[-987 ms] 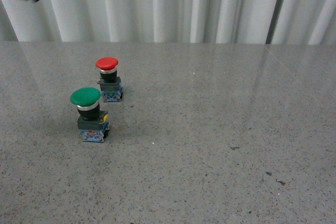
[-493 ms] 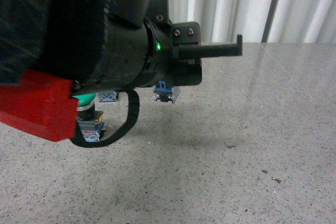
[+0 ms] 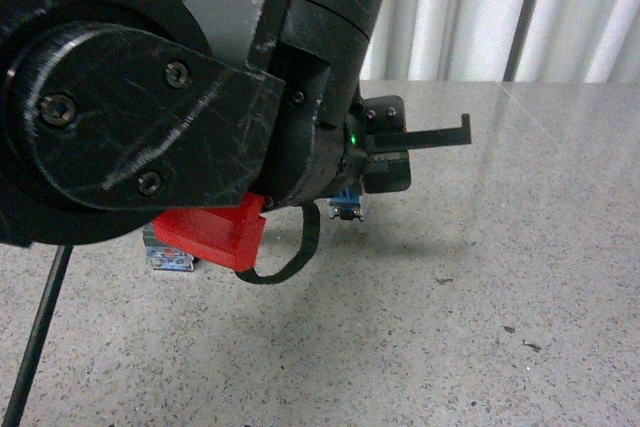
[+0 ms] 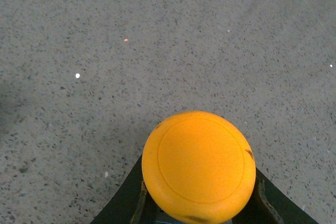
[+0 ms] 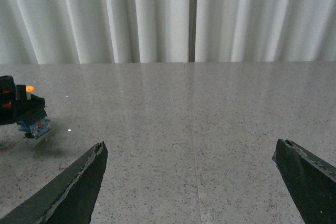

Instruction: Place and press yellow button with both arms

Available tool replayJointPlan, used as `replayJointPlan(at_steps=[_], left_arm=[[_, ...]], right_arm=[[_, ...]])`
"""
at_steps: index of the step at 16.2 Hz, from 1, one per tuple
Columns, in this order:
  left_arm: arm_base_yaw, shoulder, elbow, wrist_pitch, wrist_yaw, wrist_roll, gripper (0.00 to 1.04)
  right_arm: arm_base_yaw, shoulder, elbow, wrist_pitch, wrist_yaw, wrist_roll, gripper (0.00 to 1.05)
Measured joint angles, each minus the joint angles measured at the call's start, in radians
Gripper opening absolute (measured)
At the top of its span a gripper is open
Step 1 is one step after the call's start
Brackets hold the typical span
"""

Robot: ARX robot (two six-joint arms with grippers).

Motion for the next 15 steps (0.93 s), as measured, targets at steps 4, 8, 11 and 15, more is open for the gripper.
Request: replayJointPlan(at_steps=[4,8,11,15], left_arm=[[-0.028,0.025,0.005,-0.014,0.002,-0.028,0.28],[-0.032,0.025,0.005,-0.023,-0.001,-0.05,0.37],[-0.043,0.024,0.004,-0.011,0.005,-0.054,0.67],[-0.039,-0.017,-0.019,0.002,-0.001,-0.045,0.99]], right_arm=[[0.0,0.0,0.0,0.0,0.0,0.0,0.98],[0.0,0.0,0.0,0.0,0.0,0.0,0.98],[0.0,0.0,0.0,0.0,0.0,0.0,0.98],[0.0,0.0,0.0,0.0,0.0,0.0,0.98]])
